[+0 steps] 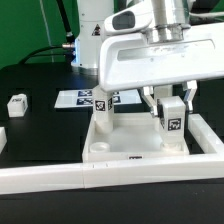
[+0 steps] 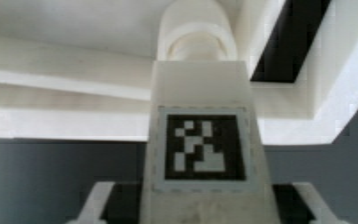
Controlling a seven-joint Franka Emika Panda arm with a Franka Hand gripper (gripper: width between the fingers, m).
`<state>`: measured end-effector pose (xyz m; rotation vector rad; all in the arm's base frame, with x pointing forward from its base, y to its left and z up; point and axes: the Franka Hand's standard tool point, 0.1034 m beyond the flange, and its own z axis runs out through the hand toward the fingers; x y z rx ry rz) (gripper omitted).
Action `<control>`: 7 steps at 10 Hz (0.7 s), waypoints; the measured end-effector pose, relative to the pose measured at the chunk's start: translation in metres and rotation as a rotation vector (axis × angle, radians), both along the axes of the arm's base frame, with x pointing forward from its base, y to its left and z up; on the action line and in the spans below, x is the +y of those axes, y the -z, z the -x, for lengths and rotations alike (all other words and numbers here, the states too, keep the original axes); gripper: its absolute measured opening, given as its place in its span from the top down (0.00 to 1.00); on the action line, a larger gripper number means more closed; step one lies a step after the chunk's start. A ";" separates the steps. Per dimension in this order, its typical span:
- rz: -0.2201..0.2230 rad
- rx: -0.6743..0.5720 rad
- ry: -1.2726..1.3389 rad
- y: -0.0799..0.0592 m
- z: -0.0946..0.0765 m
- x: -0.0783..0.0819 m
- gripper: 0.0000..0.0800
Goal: Assemble square table
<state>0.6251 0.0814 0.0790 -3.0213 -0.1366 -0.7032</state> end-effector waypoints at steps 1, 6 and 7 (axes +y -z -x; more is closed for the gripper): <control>0.003 -0.018 0.002 0.000 -0.002 0.000 0.64; 0.005 -0.023 0.002 0.000 -0.003 -0.002 0.44; 0.005 -0.023 0.002 0.000 -0.003 -0.002 0.44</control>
Offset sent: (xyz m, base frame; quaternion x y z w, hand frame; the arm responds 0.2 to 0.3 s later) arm 0.0000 0.0000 0.0000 0.0000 0.0000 0.0000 1.0000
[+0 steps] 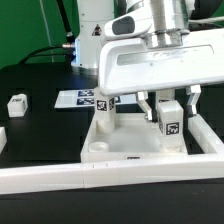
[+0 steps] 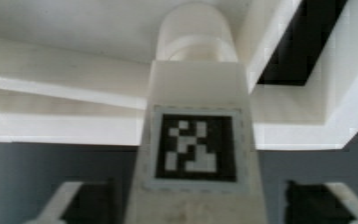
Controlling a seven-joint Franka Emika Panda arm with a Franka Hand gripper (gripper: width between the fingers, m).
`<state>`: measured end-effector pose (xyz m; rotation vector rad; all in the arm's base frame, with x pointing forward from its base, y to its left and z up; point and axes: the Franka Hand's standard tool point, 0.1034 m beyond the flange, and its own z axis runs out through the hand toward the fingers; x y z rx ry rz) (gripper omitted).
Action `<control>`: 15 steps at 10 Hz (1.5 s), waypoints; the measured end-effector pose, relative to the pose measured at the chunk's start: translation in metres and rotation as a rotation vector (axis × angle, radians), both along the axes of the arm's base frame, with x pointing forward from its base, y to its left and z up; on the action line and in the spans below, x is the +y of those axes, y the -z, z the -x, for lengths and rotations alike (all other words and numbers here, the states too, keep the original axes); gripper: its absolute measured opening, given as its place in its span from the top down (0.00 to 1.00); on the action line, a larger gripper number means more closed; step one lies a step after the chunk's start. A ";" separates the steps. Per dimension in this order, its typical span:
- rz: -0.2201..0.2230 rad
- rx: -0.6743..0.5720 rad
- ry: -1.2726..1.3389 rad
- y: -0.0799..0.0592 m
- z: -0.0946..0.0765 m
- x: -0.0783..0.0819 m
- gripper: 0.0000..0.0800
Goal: Assemble square table
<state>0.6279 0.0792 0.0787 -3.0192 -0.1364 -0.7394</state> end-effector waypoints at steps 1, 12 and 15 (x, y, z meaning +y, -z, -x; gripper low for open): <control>0.000 0.000 0.000 0.000 0.000 0.000 0.28; -0.069 0.280 0.031 -0.016 0.002 -0.008 0.19; -0.120 0.559 0.060 -0.008 0.001 0.011 0.19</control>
Offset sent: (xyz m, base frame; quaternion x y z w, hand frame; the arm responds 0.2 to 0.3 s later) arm 0.0000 0.0000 0.0000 0.0000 0.0000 0.0000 1.0000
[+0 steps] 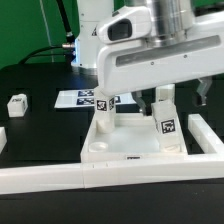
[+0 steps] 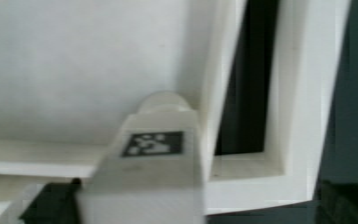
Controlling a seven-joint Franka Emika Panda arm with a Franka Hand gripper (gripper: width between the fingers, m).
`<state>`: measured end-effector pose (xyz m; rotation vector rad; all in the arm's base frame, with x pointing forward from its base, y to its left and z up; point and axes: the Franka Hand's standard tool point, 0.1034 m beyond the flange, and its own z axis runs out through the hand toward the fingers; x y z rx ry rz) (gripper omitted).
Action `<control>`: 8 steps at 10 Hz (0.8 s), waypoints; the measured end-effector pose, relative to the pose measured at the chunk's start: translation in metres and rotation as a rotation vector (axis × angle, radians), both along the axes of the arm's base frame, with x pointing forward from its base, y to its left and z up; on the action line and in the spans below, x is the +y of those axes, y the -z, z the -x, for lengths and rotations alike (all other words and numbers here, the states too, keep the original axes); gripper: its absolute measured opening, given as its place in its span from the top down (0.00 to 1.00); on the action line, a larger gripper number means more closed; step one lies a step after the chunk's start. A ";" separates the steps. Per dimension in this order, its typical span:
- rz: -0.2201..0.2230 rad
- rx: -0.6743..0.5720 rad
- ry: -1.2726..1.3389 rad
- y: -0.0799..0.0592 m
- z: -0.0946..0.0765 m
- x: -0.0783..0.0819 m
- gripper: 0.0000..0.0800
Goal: Assemble square table
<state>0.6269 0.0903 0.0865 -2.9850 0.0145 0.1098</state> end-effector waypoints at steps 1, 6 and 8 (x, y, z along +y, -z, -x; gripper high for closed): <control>0.001 -0.020 0.009 0.003 -0.005 -0.001 0.19; 0.013 0.012 0.201 0.004 -0.003 0.000 0.53; 0.023 0.037 0.352 0.005 -0.003 0.001 0.61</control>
Offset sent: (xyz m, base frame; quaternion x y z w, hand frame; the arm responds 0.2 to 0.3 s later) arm 0.0000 0.0000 0.0000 0.0000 0.0000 0.0000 1.0000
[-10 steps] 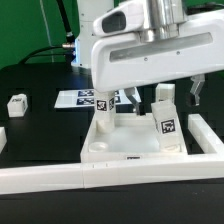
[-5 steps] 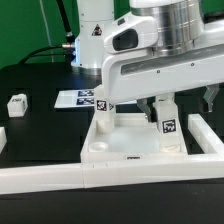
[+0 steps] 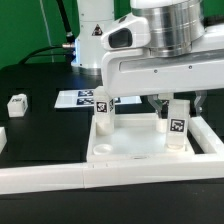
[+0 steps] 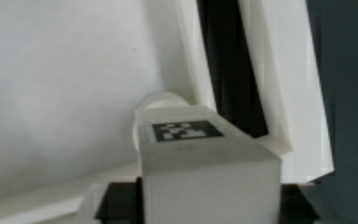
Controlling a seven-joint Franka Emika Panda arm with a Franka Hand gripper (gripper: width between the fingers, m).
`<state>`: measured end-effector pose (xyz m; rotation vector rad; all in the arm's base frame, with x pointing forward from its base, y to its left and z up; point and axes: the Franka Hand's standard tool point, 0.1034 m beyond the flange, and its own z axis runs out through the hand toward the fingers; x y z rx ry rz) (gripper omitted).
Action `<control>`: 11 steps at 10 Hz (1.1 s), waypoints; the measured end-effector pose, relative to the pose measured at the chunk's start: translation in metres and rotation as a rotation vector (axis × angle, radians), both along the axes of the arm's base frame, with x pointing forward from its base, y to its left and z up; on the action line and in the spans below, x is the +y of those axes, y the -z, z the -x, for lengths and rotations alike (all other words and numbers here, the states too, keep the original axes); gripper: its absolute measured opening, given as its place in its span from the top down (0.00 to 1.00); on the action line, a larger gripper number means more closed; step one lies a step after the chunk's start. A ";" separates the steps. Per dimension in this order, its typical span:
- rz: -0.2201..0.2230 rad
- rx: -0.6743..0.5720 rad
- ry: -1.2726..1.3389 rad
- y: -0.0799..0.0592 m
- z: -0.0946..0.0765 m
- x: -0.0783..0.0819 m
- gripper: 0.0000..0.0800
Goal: Assemble square table
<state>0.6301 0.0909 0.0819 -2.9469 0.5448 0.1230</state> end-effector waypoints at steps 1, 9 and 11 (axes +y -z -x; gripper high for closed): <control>0.004 0.008 0.060 0.002 0.000 -0.001 0.63; -0.063 0.157 1.166 0.007 -0.002 0.019 0.63; -0.051 0.139 1.052 0.008 0.000 0.019 0.62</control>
Offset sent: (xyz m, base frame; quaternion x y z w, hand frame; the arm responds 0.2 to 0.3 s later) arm -0.0005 -0.0051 -0.0105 0.0581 0.0107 0.4337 0.8991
